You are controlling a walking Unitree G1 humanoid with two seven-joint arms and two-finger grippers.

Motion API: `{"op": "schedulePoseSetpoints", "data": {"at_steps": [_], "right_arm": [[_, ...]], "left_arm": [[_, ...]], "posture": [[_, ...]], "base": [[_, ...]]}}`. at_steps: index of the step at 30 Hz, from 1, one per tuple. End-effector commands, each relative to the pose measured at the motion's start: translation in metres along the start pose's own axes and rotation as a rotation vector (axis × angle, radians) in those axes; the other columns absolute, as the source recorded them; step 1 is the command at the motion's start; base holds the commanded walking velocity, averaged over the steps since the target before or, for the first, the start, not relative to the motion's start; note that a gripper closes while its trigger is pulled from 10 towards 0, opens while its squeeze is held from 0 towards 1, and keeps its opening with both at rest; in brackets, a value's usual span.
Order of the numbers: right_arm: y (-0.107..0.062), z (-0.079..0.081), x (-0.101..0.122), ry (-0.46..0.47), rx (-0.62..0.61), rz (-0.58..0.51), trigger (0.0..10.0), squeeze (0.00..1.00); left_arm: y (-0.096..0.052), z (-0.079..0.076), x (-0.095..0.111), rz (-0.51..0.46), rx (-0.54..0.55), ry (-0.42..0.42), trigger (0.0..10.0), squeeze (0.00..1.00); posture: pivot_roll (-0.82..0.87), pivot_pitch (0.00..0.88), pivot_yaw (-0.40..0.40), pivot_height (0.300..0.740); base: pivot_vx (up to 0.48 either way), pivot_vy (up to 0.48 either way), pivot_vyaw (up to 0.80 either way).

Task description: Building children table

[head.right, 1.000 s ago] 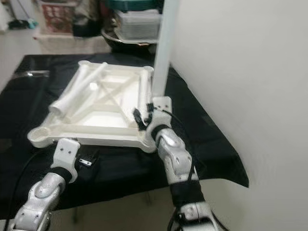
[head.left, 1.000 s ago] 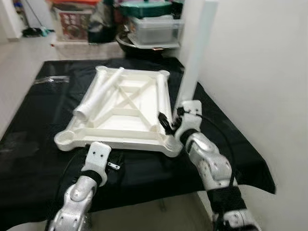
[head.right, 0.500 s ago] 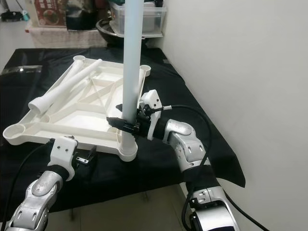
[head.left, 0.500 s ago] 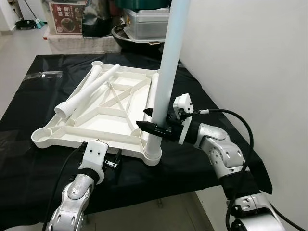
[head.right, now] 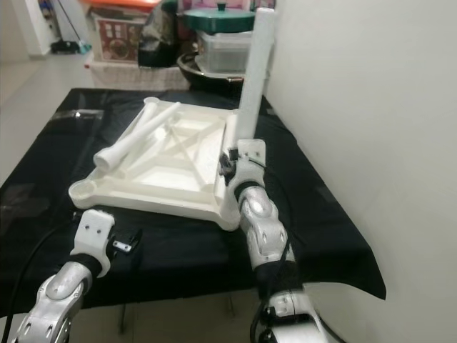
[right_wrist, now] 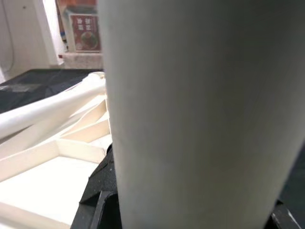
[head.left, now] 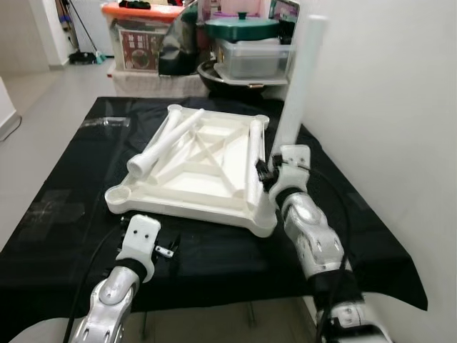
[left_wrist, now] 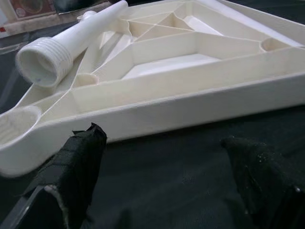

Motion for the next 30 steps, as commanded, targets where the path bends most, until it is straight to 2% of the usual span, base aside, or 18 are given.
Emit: {"op": "schedulePoseSetpoints", "data": {"at_steps": [1,2,3,7,8,13,14,15,16,18,19,20,25,26,27,28,29,30], "right_arm": [[-0.005,0.015,-0.016,-0.012,0.079,0.072,10.0,0.00],[-0.008,0.027,-0.009,0.013,0.143,0.039,10.0,0.00],[-0.007,0.033,0.000,0.033,0.187,-0.010,10.0,1.00],[-0.004,0.035,0.011,0.049,0.238,-0.053,10.0,1.00],[0.000,0.036,0.023,0.047,0.309,-0.085,10.0,0.04],[-0.005,0.049,0.043,0.061,0.577,-0.143,10.0,0.00],[-0.018,0.055,0.046,-0.023,0.777,-0.187,10.0,0.00],[-0.018,0.055,0.046,-0.023,0.777,-0.187,10.0,0.00],[-0.036,0.060,0.040,-0.106,0.992,-0.185,10.0,0.00],[-0.036,0.060,0.040,-0.106,0.992,-0.185,10.0,0.00],[-0.035,0.062,0.036,-0.119,1.030,-0.170,6.2,0.00],[-0.026,0.064,0.035,-0.076,0.990,-0.154,0.0,0.00],[-0.008,0.063,0.031,-0.028,0.877,-0.118,0.0,0.00],[0.010,0.054,0.019,0.014,0.672,-0.044,0.0,0.00],[0.010,0.054,0.019,0.014,0.672,-0.044,0.0,0.00],[0.026,0.031,-0.001,0.057,0.378,0.069,0.0,0.00],[0.026,0.031,-0.001,0.057,0.378,0.069,0.0,0.00],[0.031,0.014,-0.018,0.078,0.179,0.155,0.0,0.00]], "left_arm": [[0.000,-0.004,-0.002,0.012,-0.020,0.008,10.0,0.00],[0.000,-0.005,-0.003,0.015,-0.024,0.008,10.0,0.00],[0.000,-0.006,-0.003,0.015,-0.029,0.007,10.0,0.00],[0.000,-0.007,-0.001,0.013,-0.031,0.008,10.0,0.00],[0.000,-0.004,0.000,0.010,-0.024,0.008,10.0,0.00],[0.000,0.000,0.000,0.009,-0.010,0.008,10.0,0.00],[0.001,-0.003,-0.002,0.010,-0.013,0.005,10.0,0.00],[0.001,-0.003,-0.002,0.010,-0.013,0.005,10.0,0.00],[0.001,-0.008,-0.002,0.008,-0.023,0.000,10.0,0.00],[0.001,-0.008,-0.002,0.008,-0.023,0.000,10.0,0.00],[0.002,-0.008,-0.001,0.005,-0.024,0.001,10.0,0.00],[0.002,-0.007,0.001,0.002,-0.020,0.001,10.0,0.00],[0.002,-0.004,0.002,0.000,-0.012,0.002,10.0,0.00],[0.000,-0.004,0.000,0.003,-0.008,0.000,10.0,0.00],[0.000,-0.004,0.000,0.003,-0.008,0.000,10.0,0.00],[-0.001,-0.005,-0.002,0.009,-0.012,0.004,10.0,0.00],[-0.001,-0.005,-0.002,0.009,-0.012,0.004,10.0,0.00],[-0.002,-0.006,-0.003,0.013,-0.015,0.006,10.0,0.00]], "posture": [[0.13,0.000,-0.068,0.740],[0.13,0.000,-0.069,0.740],[0.14,0.000,-0.075,0.740],[0.14,0.000,-0.077,0.740],[0.14,0.000,-0.084,0.740],[0.14,0.000,-0.087,0.740],[0.14,0.000,-0.087,0.740],[0.14,0.000,-0.087,0.740],[0.15,0.000,-0.092,0.740],[0.15,0.000,-0.092,0.740],[0.15,0.000,-0.098,0.740],[0.16,0.000,-0.105,0.740],[0.16,0.000,-0.108,0.740],[0.16,0.000,-0.103,0.740],[0.16,0.000,-0.103,0.740],[0.16,0.000,-0.102,0.740],[0.16,0.000,-0.102,0.740],[0.16,0.000,-0.102,0.740]], "base": [[0.000,0.000,0.00],[0.000,0.000,0.00],[0.000,0.000,0.00],[0.000,0.000,0.00],[0.000,0.000,0.00],[0.000,0.000,0.00],[0.000,0.000,0.00],[0.000,0.000,0.00],[0.000,0.000,0.00],[0.000,0.000,0.00],[0.000,0.000,0.00],[0.000,0.000,0.00],[0.000,0.000,0.00],[0.000,0.000,0.00],[0.000,0.000,0.00],[0.000,0.000,0.00],[0.000,0.000,0.00],[0.000,0.000,0.00]]}}
Point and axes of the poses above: a point about 5 cm out from each wrist's last joint towards the gripper, its own y axis pointing out of the wrist towards the gripper, its own x axis along the axis of the wrist's last joint, z = x × y, the point moved 5 cm from there along y, pointing out of the wrist towards the gripper, and after that the axes turned 8 degrees about -y, right-handed, at the moved point
